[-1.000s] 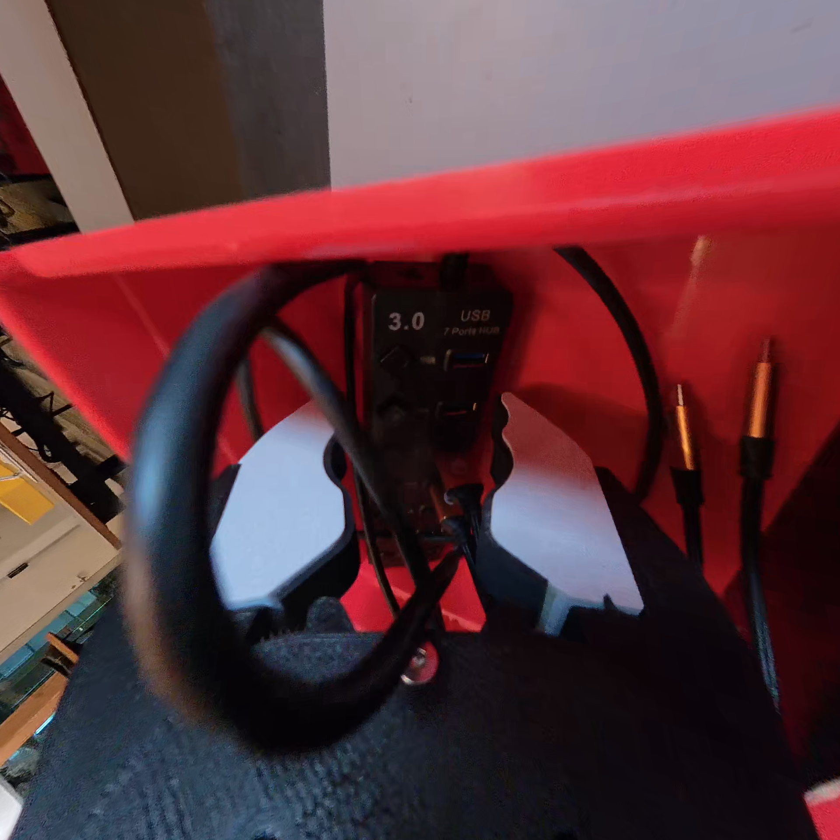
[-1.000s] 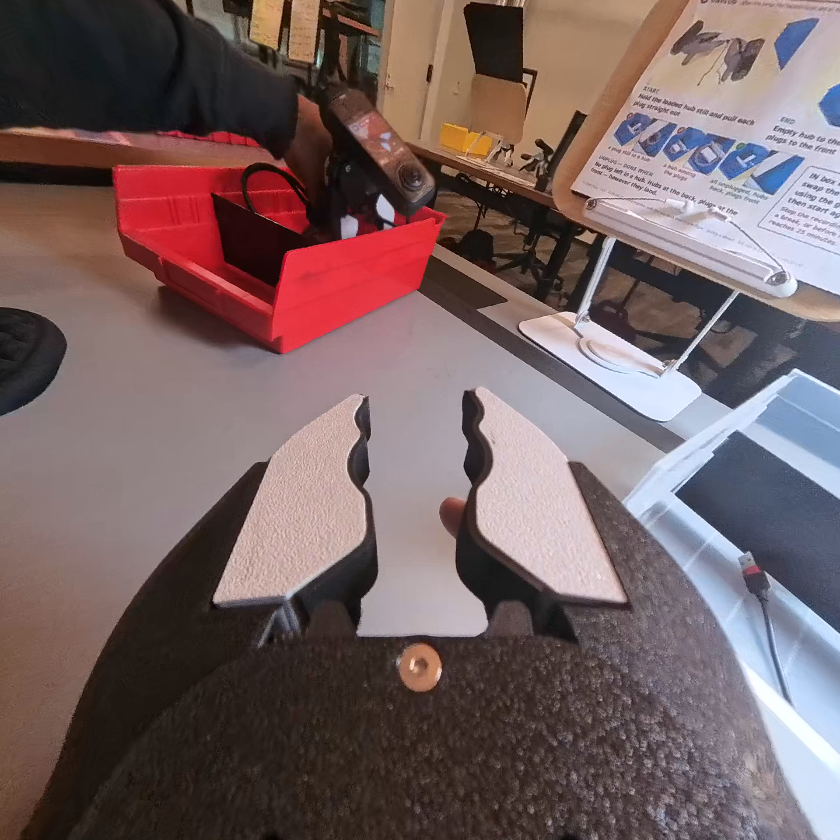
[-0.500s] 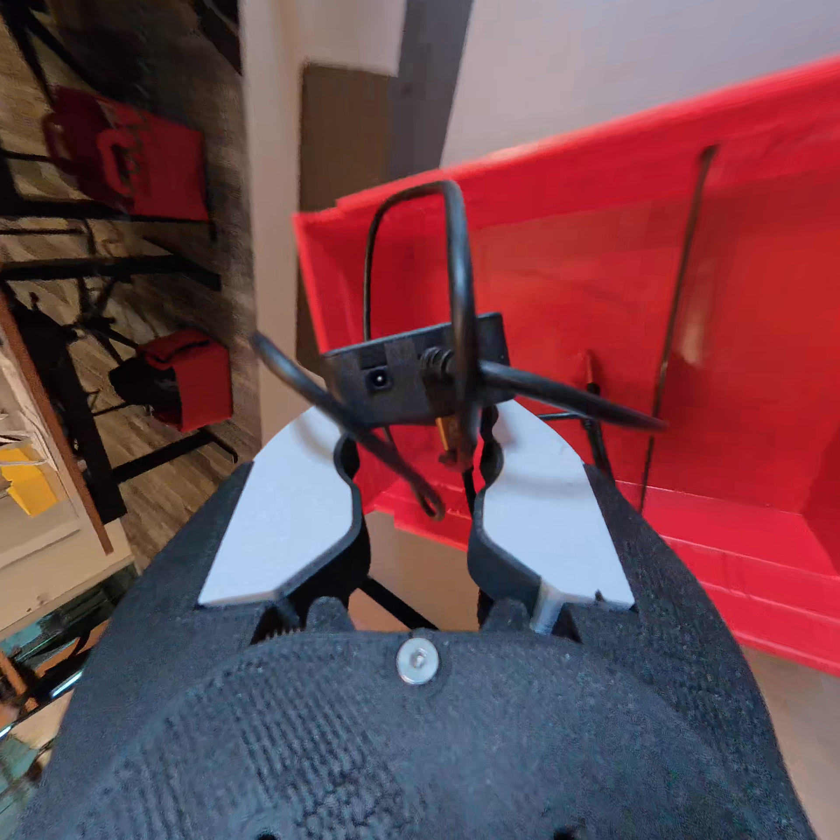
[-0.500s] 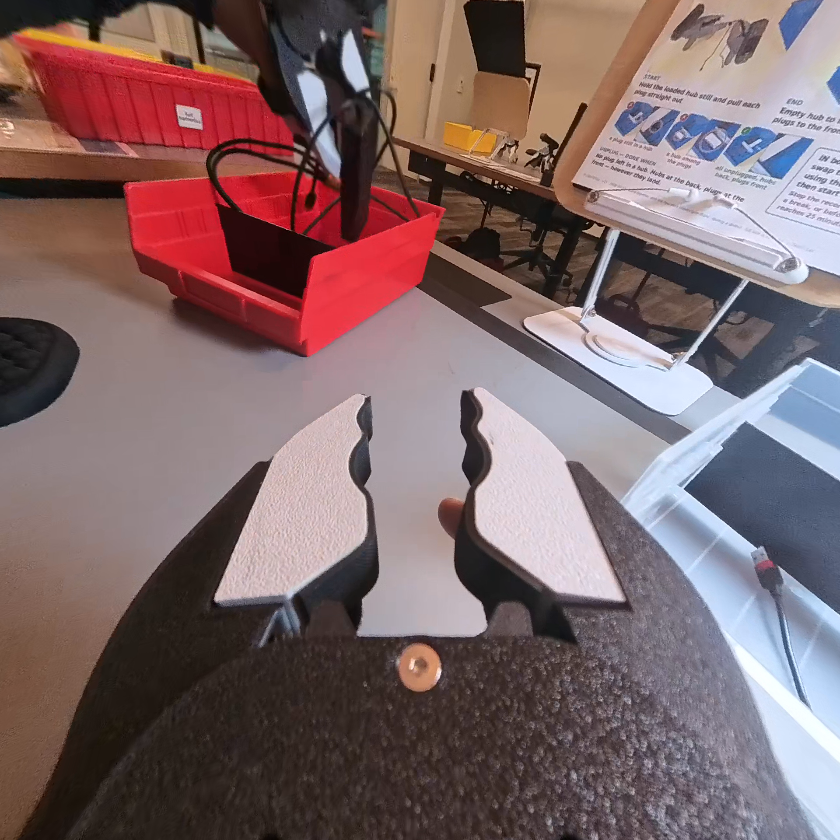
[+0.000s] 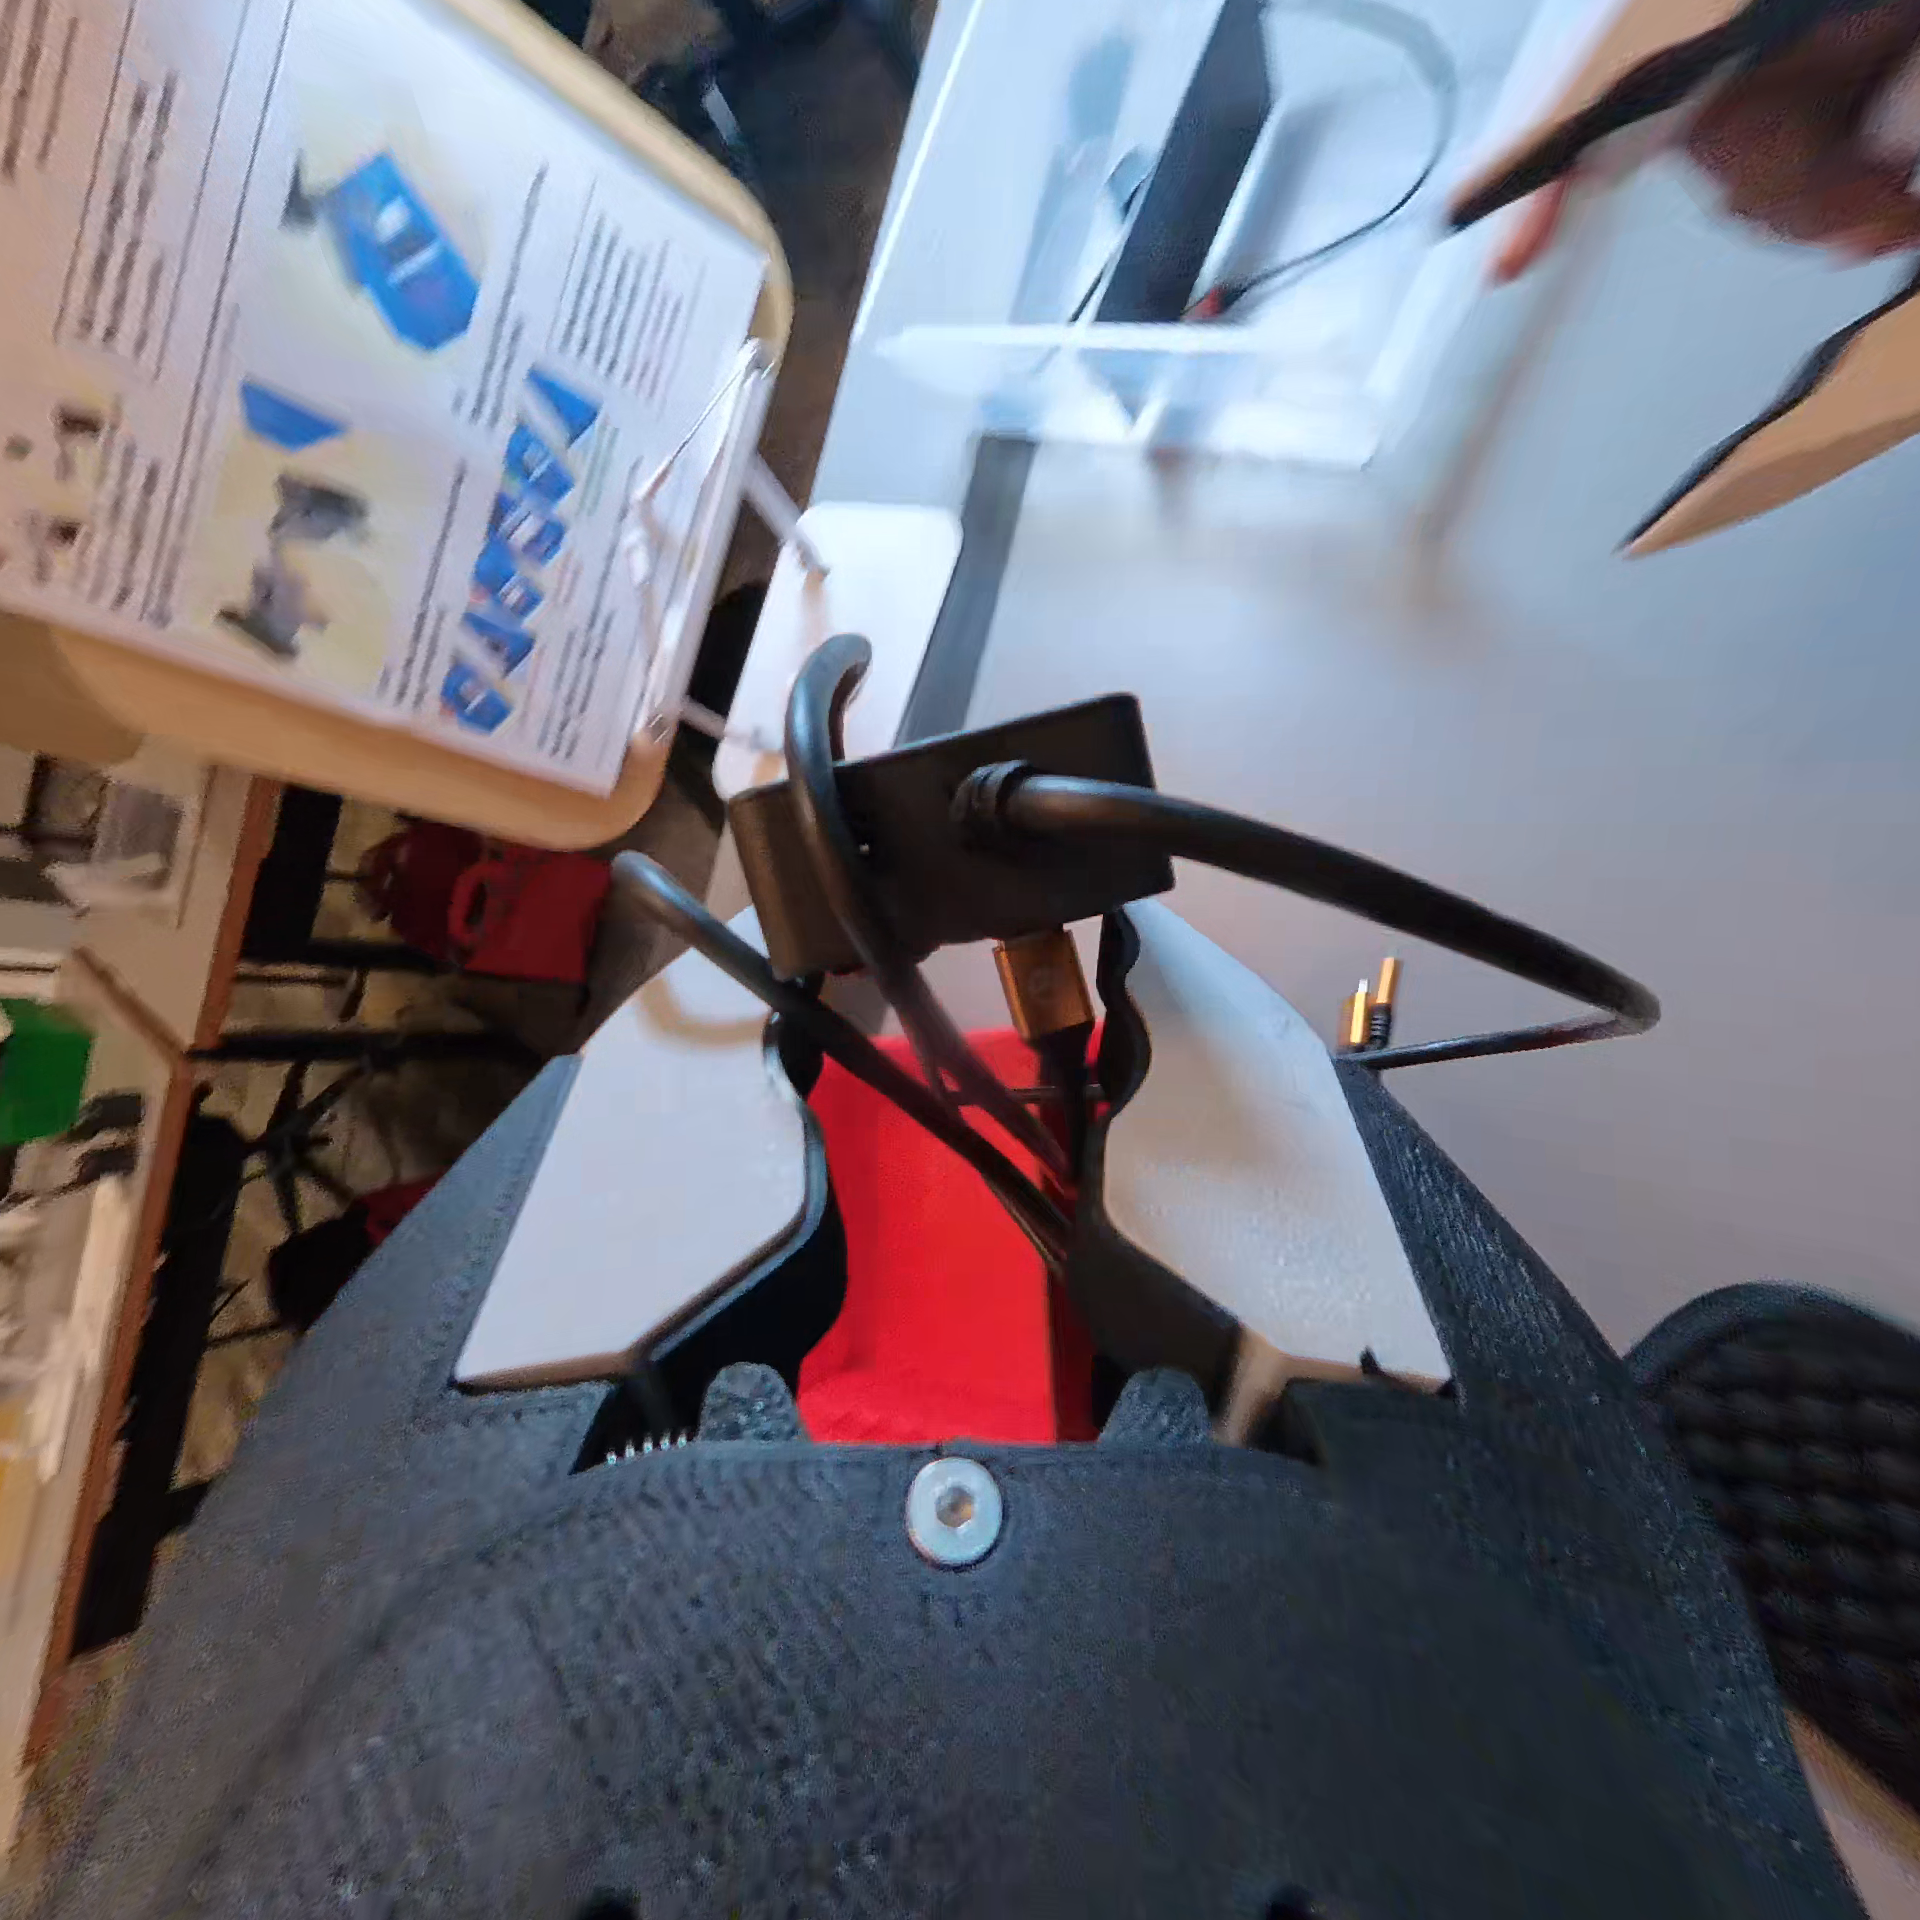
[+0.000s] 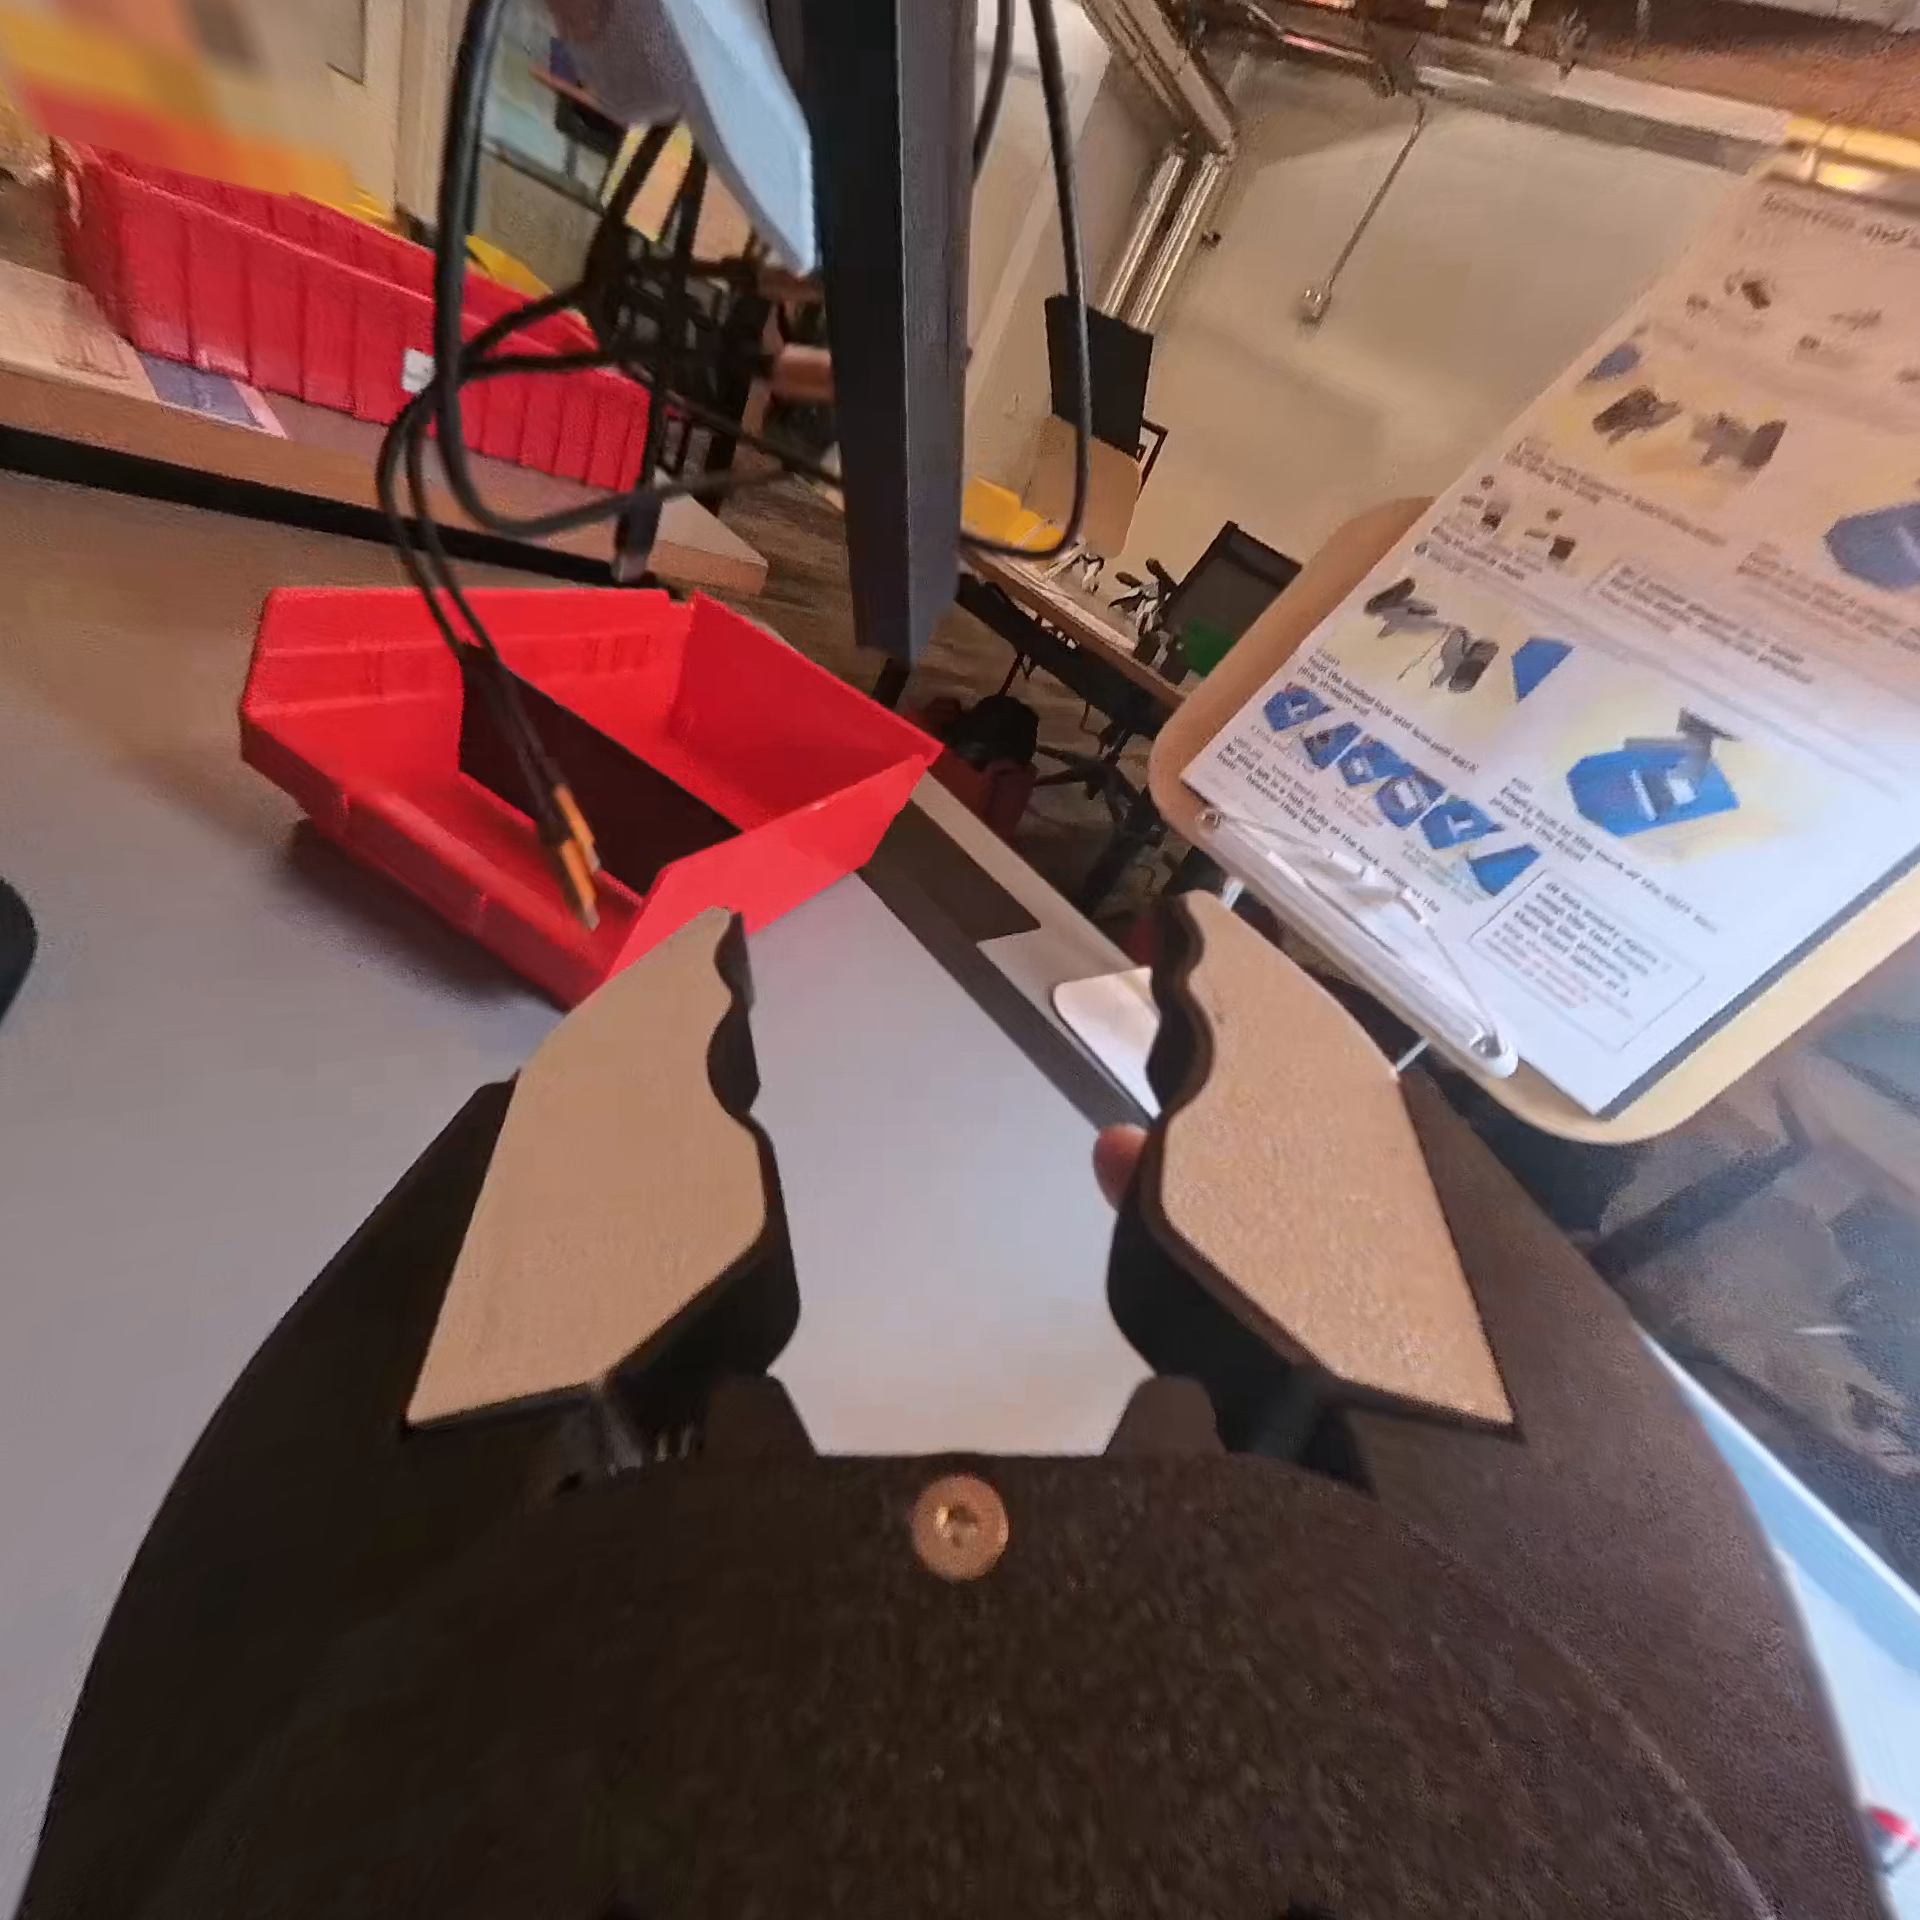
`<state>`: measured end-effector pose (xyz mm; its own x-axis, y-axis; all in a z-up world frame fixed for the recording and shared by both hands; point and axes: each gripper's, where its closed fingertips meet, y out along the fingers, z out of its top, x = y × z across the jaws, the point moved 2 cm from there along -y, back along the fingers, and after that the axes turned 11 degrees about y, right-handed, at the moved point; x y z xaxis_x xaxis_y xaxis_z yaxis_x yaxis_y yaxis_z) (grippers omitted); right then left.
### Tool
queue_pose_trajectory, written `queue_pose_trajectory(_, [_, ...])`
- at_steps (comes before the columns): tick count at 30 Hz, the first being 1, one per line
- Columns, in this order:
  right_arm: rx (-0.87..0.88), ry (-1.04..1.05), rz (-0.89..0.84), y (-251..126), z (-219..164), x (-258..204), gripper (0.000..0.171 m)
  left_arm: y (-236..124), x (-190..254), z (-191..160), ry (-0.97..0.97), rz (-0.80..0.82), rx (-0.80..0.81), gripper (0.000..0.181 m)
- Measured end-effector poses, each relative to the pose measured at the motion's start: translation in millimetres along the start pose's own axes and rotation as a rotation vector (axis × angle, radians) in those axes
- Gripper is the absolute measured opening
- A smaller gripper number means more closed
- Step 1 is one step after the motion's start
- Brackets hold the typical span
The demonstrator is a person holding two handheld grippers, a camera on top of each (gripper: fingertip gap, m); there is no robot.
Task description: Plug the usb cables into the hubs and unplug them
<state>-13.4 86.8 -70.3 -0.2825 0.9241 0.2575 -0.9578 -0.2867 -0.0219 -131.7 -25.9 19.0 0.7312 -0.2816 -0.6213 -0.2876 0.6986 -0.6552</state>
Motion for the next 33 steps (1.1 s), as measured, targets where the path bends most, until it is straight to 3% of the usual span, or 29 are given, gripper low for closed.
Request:
queue_pose_trajectory(1, [0.012,-0.012,0.003,2.8,11.6,1.9,0.082,1.5,11.8,16.2,-0.008,-0.021,0.029,0.053])
queue_pose_trajectory(6, [-0.029,-0.064,0.018,17.4,24.6,-9.7,0.098,10.9,70.5,88.5,-0.103,-0.165,0.223,0.053])
queue_pose_trajectory(8, [-0.056,-0.109,0.002,18.0,12.9,-17.4,0.070,18.8,90.6,104.3,-0.160,-0.238,0.293,0.053])
queue_pose_trajectory(10, [-0.103,-0.110,0.023,14.4,-3.9,-18.2,0.043,30.1,100.8,99.9,-0.184,-0.255,0.296,0.037])
queue_pose_trajectory(11, [-0.145,-0.071,0.091,11.7,-14.3,-20.6,0.029,32.1,106.4,100.7,-0.202,-0.288,0.376,0.030])
queue_pose_trajectory(12, [-0.193,-0.002,0.164,8.9,-24.5,-24.3,0.028,37.5,109.6,95.6,-0.246,-0.312,0.401,0.022])
queue_pose_trajectory(16, [-0.297,0.350,0.506,-5.5,-49.2,-51.1,0.028,60.3,131.3,69.7,-0.373,-0.436,0.487,0.046])
queue_pose_trajectory(24, [-0.408,0.685,1.062,-31.3,-57.4,-119.5,0.030,62.5,176.0,58.9,-0.526,-0.621,0.869,0.054])
queue_pose_trajectory(28, [-0.533,0.737,1.024,-18.2,-80.6,-133.5,0.029,79.3,194.9,50.9,-0.636,-0.683,0.848,0.048])
queue_pose_trajectory(31, [-0.592,0.743,0.955,-7.8,-98.9,-134.1,0.029,99.3,198.1,38.9,-0.674,-0.628,0.774,0.034])
queue_pose_trajectory(33, [-0.596,0.701,0.818,3.4,-111.8,-117.7,0.036,106.5,188.6,28.9,-0.731,-0.568,0.746,0.026])
